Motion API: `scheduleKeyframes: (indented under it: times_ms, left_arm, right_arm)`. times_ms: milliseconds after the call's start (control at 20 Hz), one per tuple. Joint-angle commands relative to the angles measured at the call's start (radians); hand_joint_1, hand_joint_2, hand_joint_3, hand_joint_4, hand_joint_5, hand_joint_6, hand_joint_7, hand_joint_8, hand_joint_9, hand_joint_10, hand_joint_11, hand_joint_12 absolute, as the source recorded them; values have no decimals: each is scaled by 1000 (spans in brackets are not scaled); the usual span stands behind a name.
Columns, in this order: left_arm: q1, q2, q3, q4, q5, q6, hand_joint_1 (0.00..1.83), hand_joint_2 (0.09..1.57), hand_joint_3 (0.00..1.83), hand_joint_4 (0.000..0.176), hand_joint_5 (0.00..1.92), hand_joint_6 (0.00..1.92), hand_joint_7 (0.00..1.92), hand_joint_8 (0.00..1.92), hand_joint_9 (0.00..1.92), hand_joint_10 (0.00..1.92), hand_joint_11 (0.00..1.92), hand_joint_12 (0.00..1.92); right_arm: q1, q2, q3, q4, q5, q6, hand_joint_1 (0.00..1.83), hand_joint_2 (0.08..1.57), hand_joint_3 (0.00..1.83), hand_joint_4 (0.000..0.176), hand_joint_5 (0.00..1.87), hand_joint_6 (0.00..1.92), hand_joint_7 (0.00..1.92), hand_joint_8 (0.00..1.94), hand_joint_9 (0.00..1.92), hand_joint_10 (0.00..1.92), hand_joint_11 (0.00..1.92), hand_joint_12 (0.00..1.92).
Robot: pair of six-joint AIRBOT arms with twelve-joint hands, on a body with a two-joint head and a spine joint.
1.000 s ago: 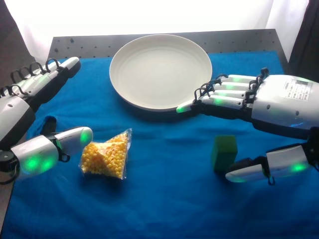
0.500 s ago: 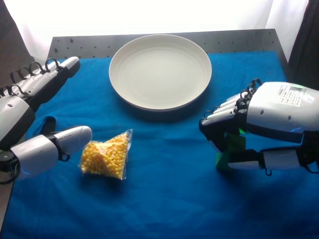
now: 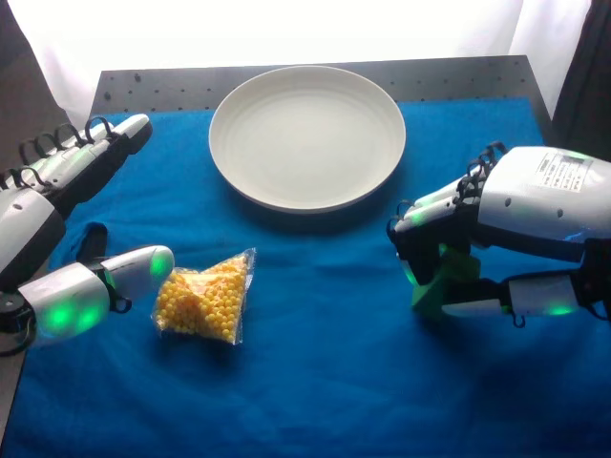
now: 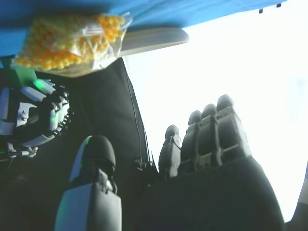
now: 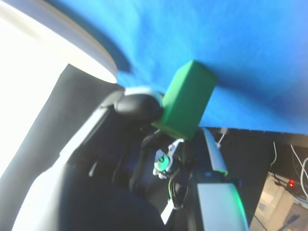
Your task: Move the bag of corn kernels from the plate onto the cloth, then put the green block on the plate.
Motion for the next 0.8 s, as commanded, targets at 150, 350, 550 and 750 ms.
scheduleKeyframes:
  times_ms: [150, 350, 550, 750]
  left_arm:
    - [-8, -5, 1, 21, -119, -6, 375, 1219, 3, 176, 9, 3, 0, 0, 0, 0, 2, 7]
    - [-8, -9, 5, 20, -114, -8, 364, 1231, 4, 176, 15, 3, 0, 0, 0, 0, 0, 1]
    - [-8, -9, 6, 18, -112, -9, 385, 1230, 1, 176, 28, 7, 0, 0, 0, 0, 13, 9]
    - [-8, -10, 7, 18, -112, -10, 382, 1229, 0, 176, 28, 5, 0, 0, 0, 0, 20, 23]
  right_arm:
    - [64, 7, 11, 31, 95, 2, 1188, 1298, 0, 0, 601, 1308, 746, 1675, 835, 1767, 837, 1918]
    - [111, 15, 26, 31, 95, 2, 1216, 1273, 0, 0, 614, 1343, 775, 1537, 767, 1653, 739, 1913]
    - [162, 2, 56, 30, 93, 2, 1343, 1255, 2, 0, 583, 1271, 737, 1480, 773, 1652, 745, 1904]
    - [229, -32, 98, 16, 50, 2, 1179, 1305, 0, 0, 610, 1327, 721, 1709, 889, 1818, 963, 1908]
